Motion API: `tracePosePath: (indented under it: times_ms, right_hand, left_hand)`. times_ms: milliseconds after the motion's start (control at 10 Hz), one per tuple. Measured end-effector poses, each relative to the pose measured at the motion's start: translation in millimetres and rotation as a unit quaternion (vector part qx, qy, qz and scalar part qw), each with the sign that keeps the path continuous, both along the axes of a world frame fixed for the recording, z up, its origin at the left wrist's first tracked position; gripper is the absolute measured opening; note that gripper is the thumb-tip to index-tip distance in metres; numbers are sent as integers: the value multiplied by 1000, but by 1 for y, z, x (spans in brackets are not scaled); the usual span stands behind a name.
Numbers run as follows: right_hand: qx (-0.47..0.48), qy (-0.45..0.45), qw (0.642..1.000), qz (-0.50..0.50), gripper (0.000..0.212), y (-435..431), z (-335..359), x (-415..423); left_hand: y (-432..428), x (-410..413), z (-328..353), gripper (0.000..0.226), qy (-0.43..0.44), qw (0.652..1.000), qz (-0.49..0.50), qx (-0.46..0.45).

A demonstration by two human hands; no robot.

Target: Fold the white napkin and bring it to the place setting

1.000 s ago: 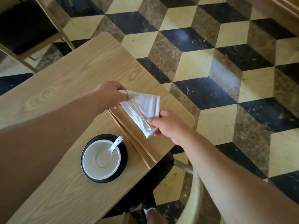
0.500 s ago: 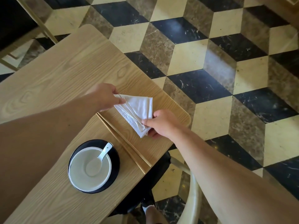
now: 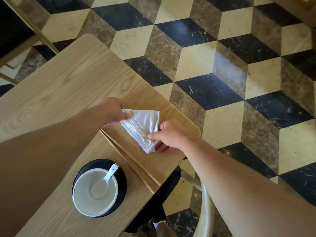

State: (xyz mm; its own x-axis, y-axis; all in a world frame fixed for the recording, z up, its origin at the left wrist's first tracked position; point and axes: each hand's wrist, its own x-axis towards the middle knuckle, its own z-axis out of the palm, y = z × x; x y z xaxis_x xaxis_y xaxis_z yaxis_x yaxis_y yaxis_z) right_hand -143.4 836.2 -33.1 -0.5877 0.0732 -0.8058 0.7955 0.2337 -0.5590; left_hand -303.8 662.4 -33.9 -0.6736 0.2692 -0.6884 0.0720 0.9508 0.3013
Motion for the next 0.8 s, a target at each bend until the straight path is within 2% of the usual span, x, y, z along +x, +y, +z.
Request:
tracePosePath:
  times_ms: [400,500,600,700,800]
  right_hand:
    - [8,0,1000,8,21,1,-4,-1]
    - [55,0,998,12,22,-6,-1,2]
    - [209,-8,973,101,34,-21,4,3]
    - [365,23,909,200,41,-35,19,5]
    - [423,112,879,188,44,-46,40,16]
  left_hand:
    - [7,6,8,35,14,1000,-18,-20]
    - [6,16,14,46,50,998,-11,-37]
    - [1,40,24,63,175,977,-89,-86]
    - [-15,63,46,65,273,944,-175,-68]
    - [-41,77,67,64,277,943,-181,-33]
